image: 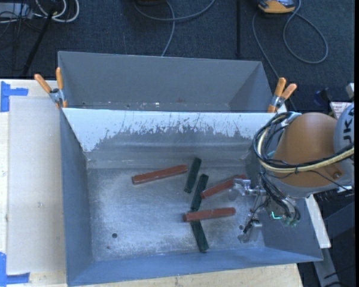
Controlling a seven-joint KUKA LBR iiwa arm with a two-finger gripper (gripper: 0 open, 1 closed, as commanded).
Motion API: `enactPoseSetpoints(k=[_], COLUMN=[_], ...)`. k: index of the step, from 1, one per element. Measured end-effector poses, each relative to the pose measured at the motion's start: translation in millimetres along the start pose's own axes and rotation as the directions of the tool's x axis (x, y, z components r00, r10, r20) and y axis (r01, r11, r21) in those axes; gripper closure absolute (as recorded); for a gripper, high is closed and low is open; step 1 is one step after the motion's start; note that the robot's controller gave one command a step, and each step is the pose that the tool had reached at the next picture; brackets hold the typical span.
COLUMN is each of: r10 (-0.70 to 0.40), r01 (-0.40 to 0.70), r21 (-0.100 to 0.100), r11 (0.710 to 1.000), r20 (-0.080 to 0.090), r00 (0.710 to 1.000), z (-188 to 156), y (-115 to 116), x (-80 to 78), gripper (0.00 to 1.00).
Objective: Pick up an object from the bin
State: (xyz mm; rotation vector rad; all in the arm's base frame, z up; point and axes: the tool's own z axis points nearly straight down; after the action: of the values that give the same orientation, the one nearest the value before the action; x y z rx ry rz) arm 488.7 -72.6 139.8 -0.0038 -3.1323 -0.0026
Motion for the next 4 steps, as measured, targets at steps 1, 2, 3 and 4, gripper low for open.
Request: enactPoseSetpoints(k=[1,2,3,4], r10=[0.007,0.005,0.004,0.003], r01=[-0.007,-0.006,-0.004,-0.003], r21=[0.002,0.003,0.002,0.002], r11=[1.0,1.0,1.0,1.0], r20=[0.024,0.022,0.01,0.016], r00=[1.0,1.0,1.0,1.0], z=[69.0,66.1,69.3,66.7], y=[41.1,40.0,40.6,40.7], x=[-63.3,-62.1,-58.8,-61.0], gripper=[0.0,1.0,0.0,1.0])
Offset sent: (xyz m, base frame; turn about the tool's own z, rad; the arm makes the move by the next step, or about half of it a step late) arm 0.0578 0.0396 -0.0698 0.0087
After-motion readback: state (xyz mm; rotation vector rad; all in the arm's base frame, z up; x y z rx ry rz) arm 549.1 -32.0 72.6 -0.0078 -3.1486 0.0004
